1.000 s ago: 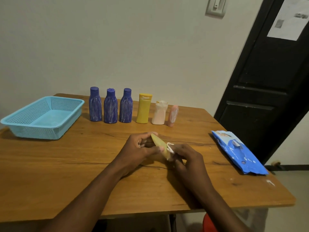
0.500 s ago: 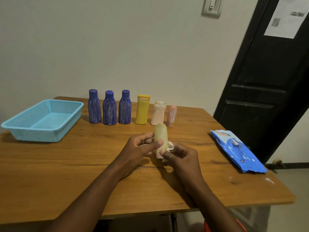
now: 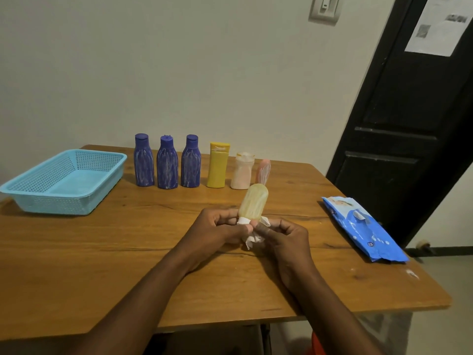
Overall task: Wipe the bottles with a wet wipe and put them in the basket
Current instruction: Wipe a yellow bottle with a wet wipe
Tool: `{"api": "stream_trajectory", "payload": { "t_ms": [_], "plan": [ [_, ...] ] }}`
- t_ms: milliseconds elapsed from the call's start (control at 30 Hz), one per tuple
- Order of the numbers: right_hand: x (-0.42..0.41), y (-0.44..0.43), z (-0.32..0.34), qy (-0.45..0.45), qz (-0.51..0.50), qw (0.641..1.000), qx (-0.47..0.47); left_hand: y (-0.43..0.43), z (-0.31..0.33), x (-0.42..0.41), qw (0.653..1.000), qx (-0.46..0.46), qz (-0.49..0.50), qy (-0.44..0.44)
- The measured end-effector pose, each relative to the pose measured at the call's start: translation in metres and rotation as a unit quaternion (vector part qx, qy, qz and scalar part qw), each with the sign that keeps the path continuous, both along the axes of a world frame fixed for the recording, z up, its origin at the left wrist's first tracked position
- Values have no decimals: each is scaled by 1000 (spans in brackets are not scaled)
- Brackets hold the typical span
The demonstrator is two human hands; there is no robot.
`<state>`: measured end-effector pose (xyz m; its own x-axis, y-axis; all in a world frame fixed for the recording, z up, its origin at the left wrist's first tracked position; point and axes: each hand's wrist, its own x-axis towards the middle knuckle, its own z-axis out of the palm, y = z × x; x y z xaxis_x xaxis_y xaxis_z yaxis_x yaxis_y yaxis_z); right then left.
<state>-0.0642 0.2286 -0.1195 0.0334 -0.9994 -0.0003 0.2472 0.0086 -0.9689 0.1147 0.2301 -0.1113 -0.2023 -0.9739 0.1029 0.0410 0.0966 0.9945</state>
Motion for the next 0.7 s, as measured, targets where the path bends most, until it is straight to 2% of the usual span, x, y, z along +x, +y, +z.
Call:
{"api": "stream_trajectory", "payload": {
  "t_ms": [133,200,267,333,433,500,533,700],
  "plan": [
    [-4,6,2,28,-65,997,-33,-4,-3,1,999,13,48,-1],
    [-6,5,3,110,-119,982,-98,-4,-4,0,998,3,64,-19],
    [-9,-1,3,234,-151,939,-200,-5,-5,-2,995,-13,81,-49],
    [-7,-6,0,340,-125,886,-291,-5,-5,-2,993,-22,96,-72],
    [0,-8,-9,479,-36,808,-340,-4,-6,-2,988,-30,110,-100],
    [2,-6,-14,519,5,778,-353,-4,-7,-2,987,-29,108,-111],
    [1,-4,-15,514,19,781,-353,-5,-7,-2,987,-29,106,-119],
    [-4,-6,-8,441,19,848,-294,-10,-12,-1,973,-28,124,-191]
  ]
}}
